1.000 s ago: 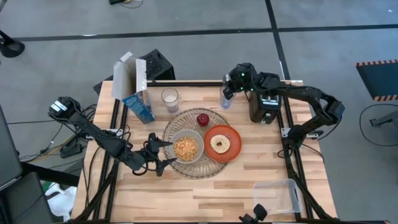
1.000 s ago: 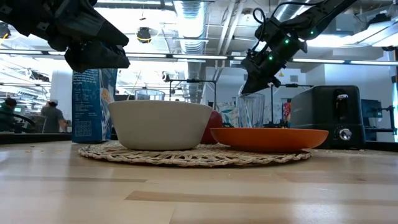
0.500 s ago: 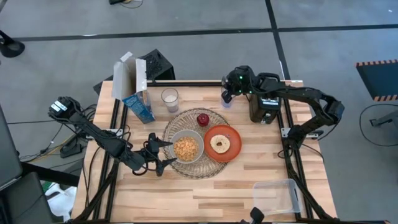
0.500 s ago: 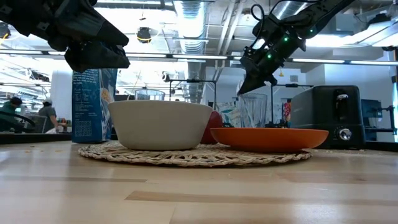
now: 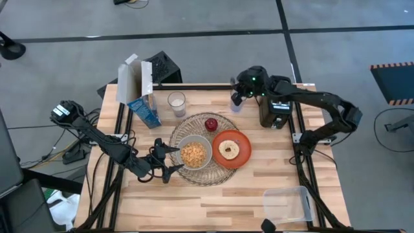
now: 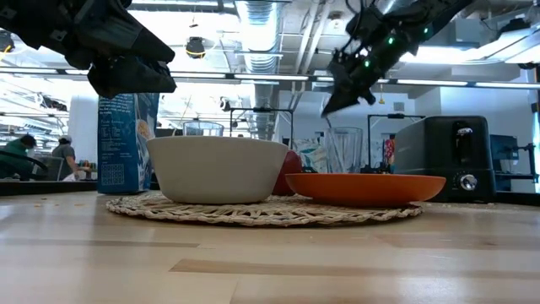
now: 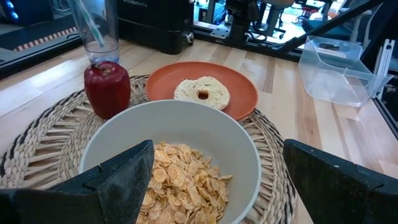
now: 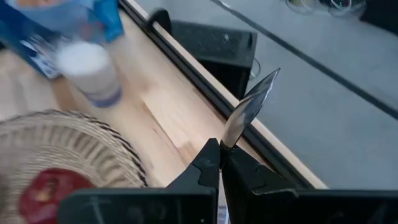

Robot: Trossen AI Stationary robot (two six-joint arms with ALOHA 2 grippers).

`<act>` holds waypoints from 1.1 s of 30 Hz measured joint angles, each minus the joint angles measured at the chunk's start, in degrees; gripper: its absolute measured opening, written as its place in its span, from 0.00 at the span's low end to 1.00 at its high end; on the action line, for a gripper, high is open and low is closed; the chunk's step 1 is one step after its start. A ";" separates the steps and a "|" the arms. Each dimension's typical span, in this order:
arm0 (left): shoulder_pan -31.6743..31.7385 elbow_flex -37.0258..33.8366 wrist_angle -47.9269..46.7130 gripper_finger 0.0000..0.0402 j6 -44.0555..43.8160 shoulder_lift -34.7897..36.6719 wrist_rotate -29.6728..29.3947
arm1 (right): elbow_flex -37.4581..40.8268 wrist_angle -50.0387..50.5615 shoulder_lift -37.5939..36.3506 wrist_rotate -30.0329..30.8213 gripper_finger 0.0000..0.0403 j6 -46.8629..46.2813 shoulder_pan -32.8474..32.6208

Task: Arrange a breakfast setting
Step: Put the blue patterned spoon on the brown placemat to left side of the white bowl

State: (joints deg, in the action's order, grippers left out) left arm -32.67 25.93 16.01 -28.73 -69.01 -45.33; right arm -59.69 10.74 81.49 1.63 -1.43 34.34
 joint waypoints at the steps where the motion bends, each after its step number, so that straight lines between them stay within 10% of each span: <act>1: 0.02 0.02 0.00 0.85 0.00 0.00 -0.02 | -0.53 0.63 -0.76 0.00 0.08 0.00 -0.32; 33: 12.09 15.53 2.04 0.85 13.16 -13.02 -7.52 | -8.64 3.07 -9.40 1.55 0.08 -0.02 -24.31</act>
State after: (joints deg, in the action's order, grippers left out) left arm -20.57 41.46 18.05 -15.57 -82.03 -52.85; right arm -68.34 13.81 72.09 3.18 -1.45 10.04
